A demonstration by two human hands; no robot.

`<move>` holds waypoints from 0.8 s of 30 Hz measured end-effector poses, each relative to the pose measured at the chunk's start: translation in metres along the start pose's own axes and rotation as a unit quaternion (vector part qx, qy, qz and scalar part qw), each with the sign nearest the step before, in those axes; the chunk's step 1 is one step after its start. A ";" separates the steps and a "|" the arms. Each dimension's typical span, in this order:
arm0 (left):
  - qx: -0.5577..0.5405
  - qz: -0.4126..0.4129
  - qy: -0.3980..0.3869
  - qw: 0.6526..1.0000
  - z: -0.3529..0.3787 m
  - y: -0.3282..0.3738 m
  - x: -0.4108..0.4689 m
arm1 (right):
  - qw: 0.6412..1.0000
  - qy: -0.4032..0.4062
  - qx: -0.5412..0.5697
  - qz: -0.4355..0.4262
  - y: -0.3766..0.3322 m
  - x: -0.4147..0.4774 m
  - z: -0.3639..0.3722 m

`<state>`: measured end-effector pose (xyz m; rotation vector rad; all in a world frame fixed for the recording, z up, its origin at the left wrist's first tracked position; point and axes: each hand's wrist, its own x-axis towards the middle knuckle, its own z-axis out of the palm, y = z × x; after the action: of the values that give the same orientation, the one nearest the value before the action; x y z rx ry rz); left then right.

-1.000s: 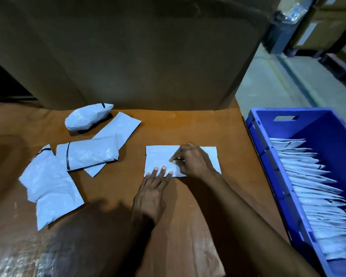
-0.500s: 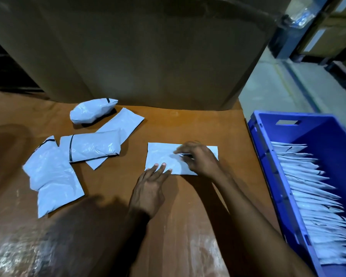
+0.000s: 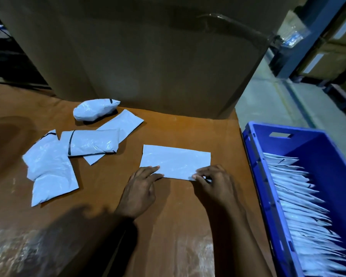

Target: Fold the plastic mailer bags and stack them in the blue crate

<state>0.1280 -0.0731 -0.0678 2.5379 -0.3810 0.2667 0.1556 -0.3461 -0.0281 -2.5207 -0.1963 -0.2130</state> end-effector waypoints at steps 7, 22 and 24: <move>-0.070 0.008 0.012 0.997 -0.010 -0.004 -0.018 | 0.966 -0.229 -0.103 0.054 -0.017 0.039 -0.018; 0.065 0.075 -0.253 0.962 -0.075 0.033 0.104 | 0.967 -0.235 -0.066 0.078 -0.052 0.030 -0.060; 0.050 0.079 -0.281 0.955 -0.080 0.039 0.112 | 0.966 -0.244 -0.029 0.078 -0.052 0.028 -0.072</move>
<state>0.2120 -0.0848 0.0474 2.6525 -0.8049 -0.4018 0.1654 -0.3428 0.0642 -2.5898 -0.1840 0.4777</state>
